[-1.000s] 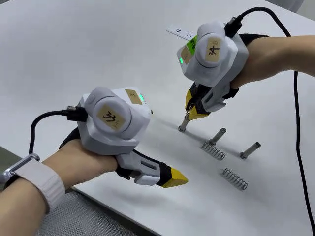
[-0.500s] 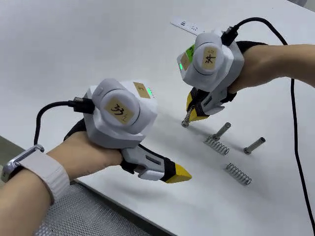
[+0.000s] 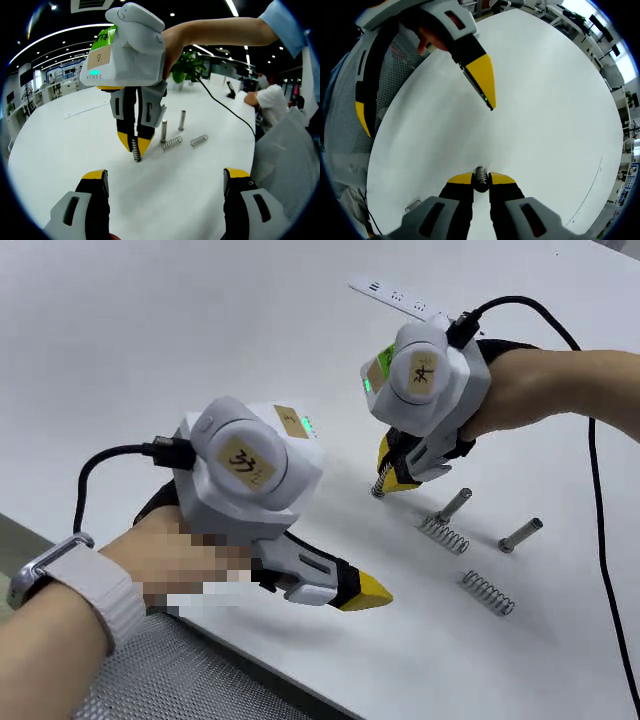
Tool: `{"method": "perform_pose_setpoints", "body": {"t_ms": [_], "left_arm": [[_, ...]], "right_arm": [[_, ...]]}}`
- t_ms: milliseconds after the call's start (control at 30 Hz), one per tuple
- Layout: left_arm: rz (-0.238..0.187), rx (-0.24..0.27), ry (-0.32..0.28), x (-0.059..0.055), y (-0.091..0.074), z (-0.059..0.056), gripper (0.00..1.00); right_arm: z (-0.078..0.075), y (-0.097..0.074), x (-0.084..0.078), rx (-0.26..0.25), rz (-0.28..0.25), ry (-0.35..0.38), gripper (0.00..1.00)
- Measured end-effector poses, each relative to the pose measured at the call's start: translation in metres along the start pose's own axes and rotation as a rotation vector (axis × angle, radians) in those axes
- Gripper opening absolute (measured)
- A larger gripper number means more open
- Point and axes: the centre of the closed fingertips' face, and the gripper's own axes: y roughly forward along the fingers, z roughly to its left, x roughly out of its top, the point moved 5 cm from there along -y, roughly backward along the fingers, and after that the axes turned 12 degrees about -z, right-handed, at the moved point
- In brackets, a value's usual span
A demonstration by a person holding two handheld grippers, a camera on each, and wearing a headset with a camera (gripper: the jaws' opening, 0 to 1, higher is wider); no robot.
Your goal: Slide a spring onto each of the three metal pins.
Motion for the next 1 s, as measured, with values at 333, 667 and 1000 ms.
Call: {"method": "perform_pose_setpoints", "body": {"t_ms": [333,667,1000], "left_arm": [[0.001,0.001,-0.004,-0.001,0.001,0.001,0.98],[-0.017,0.012,-0.027,0.001,0.0,0.002,0.98],[-0.027,0.021,-0.037,0.001,0.001,0.003,0.98]], "right_arm": [[0.0,0.0,0.0,-0.007,-0.031,-0.001,0.28],[0.009,-0.004,-0.007,-0.039,-0.08,0.043,0.72],[0.014,-0.012,-0.012,-0.124,-0.152,0.111,0.99]]}}
